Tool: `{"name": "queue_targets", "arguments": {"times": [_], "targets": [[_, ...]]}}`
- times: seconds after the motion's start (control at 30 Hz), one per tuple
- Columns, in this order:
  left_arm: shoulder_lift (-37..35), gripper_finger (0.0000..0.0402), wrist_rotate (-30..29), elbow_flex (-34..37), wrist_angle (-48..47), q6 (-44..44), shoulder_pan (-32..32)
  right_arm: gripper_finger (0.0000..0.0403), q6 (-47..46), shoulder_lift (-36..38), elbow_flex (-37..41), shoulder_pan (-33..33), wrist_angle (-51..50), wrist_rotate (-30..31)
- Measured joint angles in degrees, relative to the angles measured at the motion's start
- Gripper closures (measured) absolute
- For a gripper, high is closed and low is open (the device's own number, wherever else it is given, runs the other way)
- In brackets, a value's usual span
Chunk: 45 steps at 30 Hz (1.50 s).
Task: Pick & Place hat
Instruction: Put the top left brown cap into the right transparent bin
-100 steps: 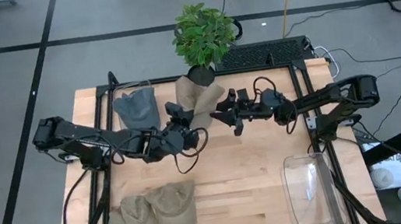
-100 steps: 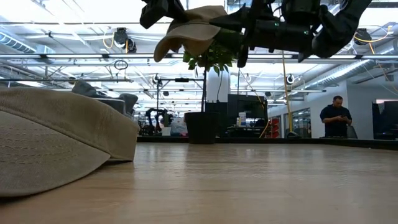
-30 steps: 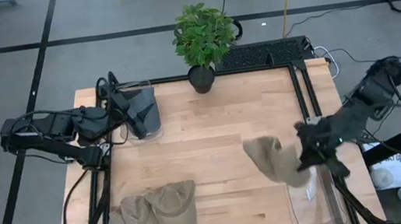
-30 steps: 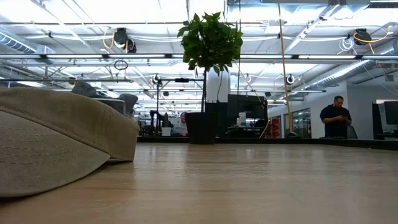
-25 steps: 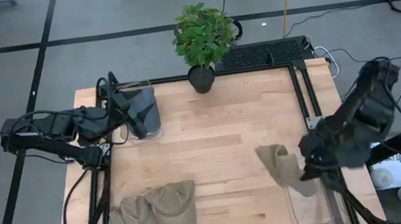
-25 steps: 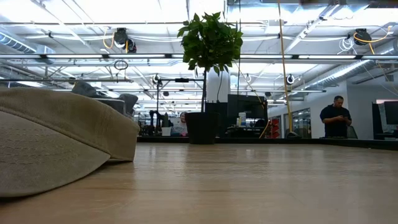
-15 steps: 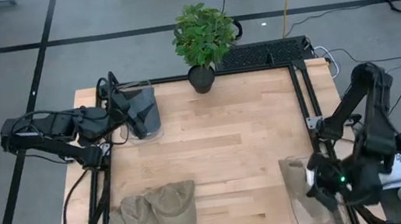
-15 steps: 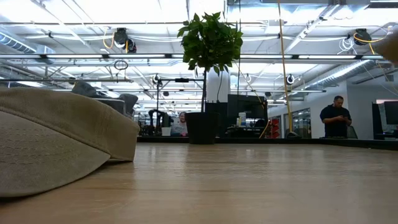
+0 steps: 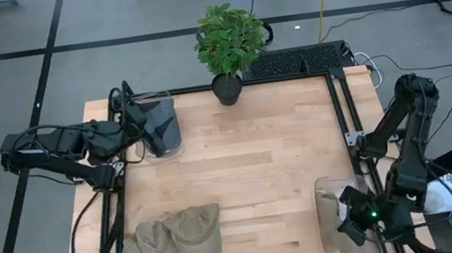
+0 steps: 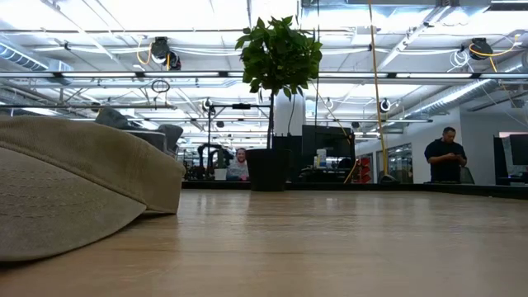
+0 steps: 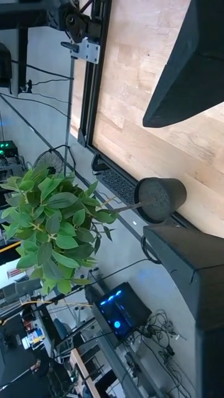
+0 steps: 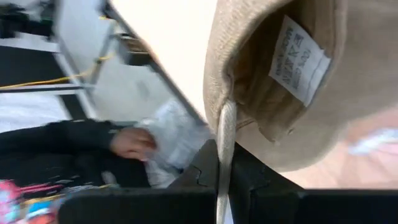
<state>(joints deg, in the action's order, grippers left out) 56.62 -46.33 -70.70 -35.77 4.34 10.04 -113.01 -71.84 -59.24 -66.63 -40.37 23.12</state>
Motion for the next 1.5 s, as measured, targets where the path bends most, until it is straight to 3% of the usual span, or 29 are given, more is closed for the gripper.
{"name": "queue_targets", "arguments": {"times": [0.23,0.47,0.6,0.73,0.83,0.93,1.1,1.2,1.33,1.5], "targets": [[0.0,0.0128,0.0,0.0,0.0,-0.01,0.0,0.0389,-7.69,0.16,5.41,0.02,0.91,-11.99],[0.0,0.0128,0.0,0.0,0.0,-0.07,0.0,0.0297,-12.46,1.76,7.96,0.26,2.25,-18.57],[0.0,0.0128,0.0,0.0,0.0,-0.1,0.0,0.0254,-15.22,4.88,8.0,0.26,2.16,-18.28],[0.0,0.0128,0.0,0.0,0.0,-0.09,0.0,0.0241,-16.15,7.65,8.0,0.26,-1.1,-17.38],[0.0,0.0128,0.0,0.0,0.0,-0.09,0.0,0.0243,-14.61,9.06,8.0,0.26,-5.42,-14.97],[0.0,0.0128,0.0,0.0,0.0,-0.09,0.0,0.025,-9.91,10.87,8.0,0.26,-5.34,-7.68],[0.0,0.0128,0.0,0.0,0.0,-0.07,0.0,0.026,6.81,14.3,8.0,1.07,-2.12,8.37],[0.0,0.0128,0.0,0.0,0.0,-0.06,0.0,0.0266,14.89,15.68,8.0,3.18,-1.17,10.79],[0.0,0.0128,0.0,0.0,0.0,-0.04,0.0,0.0272,18.94,15.16,8.0,7.91,-1.63,5.62],[0.0,0.0128,-0.01,0.01,0.0,-0.04,0.0,0.0273,18.53,13.59,8.0,13.08,-1.64,-11.83]]}}
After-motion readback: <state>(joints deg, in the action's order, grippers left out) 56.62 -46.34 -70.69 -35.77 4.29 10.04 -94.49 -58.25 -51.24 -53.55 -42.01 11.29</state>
